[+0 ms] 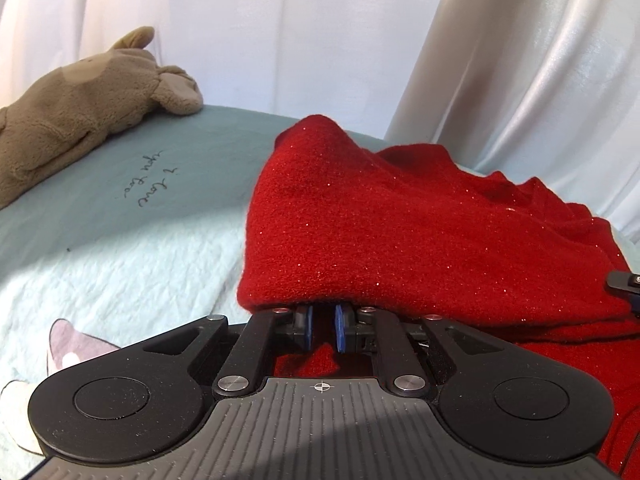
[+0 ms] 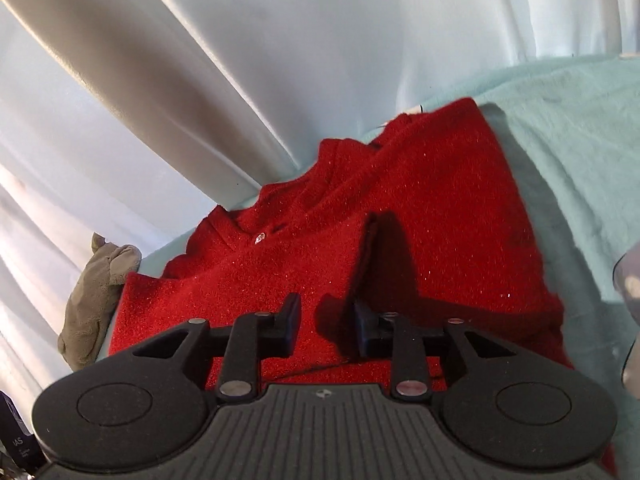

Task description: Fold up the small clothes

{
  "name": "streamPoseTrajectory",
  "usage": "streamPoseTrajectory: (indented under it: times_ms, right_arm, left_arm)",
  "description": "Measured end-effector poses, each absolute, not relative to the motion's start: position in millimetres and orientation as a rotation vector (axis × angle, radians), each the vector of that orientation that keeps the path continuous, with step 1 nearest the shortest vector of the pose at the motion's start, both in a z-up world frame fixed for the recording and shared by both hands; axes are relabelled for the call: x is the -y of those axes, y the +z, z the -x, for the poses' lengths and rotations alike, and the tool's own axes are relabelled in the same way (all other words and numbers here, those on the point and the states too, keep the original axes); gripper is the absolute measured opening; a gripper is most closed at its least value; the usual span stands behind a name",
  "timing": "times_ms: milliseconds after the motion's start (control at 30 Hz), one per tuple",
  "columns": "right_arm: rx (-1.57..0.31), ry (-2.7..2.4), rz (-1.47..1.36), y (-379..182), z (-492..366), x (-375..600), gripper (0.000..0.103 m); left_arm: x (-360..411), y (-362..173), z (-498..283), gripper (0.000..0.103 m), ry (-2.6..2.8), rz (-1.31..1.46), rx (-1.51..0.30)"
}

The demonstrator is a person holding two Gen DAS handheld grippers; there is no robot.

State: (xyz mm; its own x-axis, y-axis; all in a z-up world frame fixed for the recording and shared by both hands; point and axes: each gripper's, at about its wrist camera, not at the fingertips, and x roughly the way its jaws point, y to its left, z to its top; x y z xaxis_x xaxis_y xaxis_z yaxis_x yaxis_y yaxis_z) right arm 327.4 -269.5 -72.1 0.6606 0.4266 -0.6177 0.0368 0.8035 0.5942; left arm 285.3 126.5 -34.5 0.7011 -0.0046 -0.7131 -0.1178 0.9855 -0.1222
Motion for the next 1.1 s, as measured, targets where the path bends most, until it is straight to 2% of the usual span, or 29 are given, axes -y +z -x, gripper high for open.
streamPoseTrajectory:
  times_ms: [100,200,333,500,1100]
  right_arm:
    - [-0.836,0.264,-0.686,-81,-333,269,0.036]
    - [-0.819,0.274,-0.659,-77,-337,256,0.014]
    - [-0.681,0.231,-0.398,-42,-325,234,0.014]
    - [-0.571,0.156,-0.257,-17,-318,237,0.014]
    - [-0.653,0.076,-0.309,-45,-316,268,0.014]
  left_arm:
    - [-125,-34,-286,0.013,0.061,0.164,-0.796]
    - [-126,-32,-283,0.013,0.063,0.155,-0.792]
    - [-129,-28,-280,0.015,0.065,0.159,-0.785]
    - [-129,-30,-280,0.015,0.063,0.160,-0.794]
    - [-132,-30,-279,0.014,0.047,0.163,-0.798]
